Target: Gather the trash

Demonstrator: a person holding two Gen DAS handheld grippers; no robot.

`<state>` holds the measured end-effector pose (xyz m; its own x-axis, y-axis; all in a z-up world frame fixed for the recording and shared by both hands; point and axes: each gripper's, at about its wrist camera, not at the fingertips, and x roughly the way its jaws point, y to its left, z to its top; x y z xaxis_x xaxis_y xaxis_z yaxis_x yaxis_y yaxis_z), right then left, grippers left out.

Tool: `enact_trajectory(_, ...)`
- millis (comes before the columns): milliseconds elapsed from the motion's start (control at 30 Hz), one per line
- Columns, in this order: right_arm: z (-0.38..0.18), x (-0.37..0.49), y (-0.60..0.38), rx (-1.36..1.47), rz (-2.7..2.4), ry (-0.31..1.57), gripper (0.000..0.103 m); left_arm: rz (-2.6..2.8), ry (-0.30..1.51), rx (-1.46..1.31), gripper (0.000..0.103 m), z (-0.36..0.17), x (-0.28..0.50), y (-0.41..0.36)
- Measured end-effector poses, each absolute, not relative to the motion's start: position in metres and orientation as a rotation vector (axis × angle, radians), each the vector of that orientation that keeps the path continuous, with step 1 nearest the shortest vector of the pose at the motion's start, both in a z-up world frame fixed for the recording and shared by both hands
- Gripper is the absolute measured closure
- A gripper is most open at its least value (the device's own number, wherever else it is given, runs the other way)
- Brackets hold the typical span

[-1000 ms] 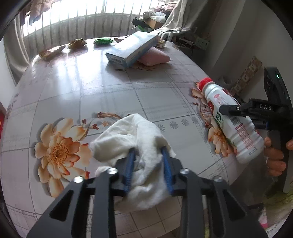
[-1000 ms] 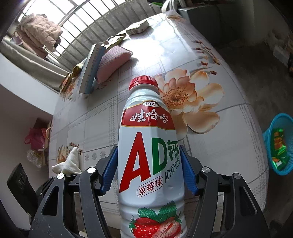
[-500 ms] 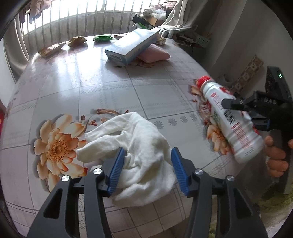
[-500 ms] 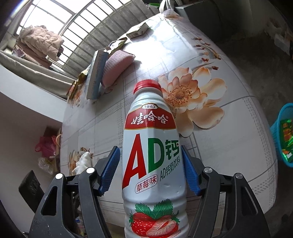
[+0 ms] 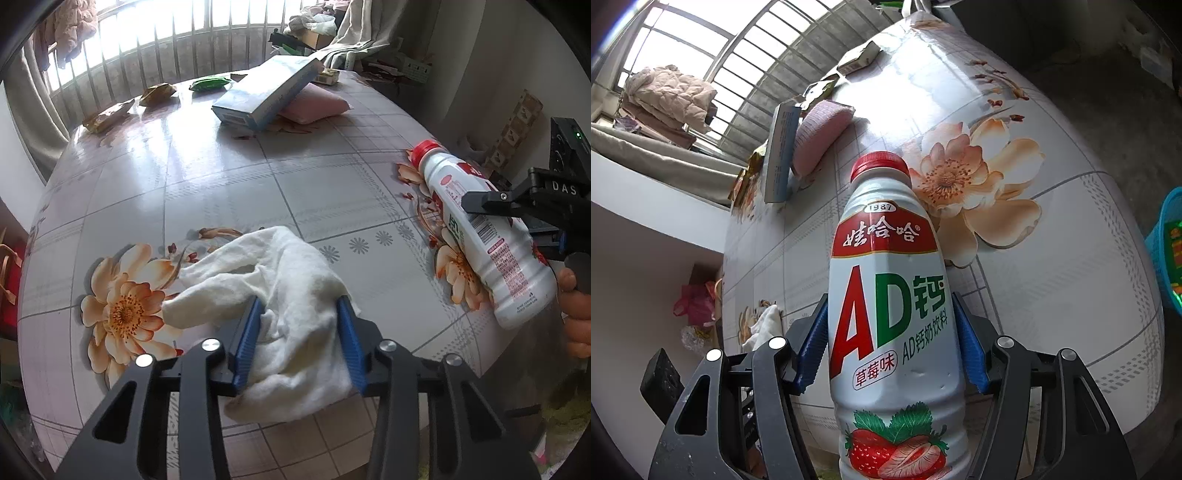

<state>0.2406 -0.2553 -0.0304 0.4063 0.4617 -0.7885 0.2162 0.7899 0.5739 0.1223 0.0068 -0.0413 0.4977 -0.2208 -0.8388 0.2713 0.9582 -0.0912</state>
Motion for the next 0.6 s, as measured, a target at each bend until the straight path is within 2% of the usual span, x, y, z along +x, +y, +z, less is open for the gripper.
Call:
enact_trajectory(300, -0.0311, 0.2402, -0.2544, 0.672, 0.170, 1.158, 0.047, -0.302, 1.001, 0.032, 0.077, -0.0403, 0.1230, 0.0094)
enact_trajectory(600, -0.0298, 0.2361, -0.2564, 0.695, 0.183, 1.141, 0.047, -0.318, 0.986, 0.012, 0.080, -0.0348, 0.1220, 0.0112)
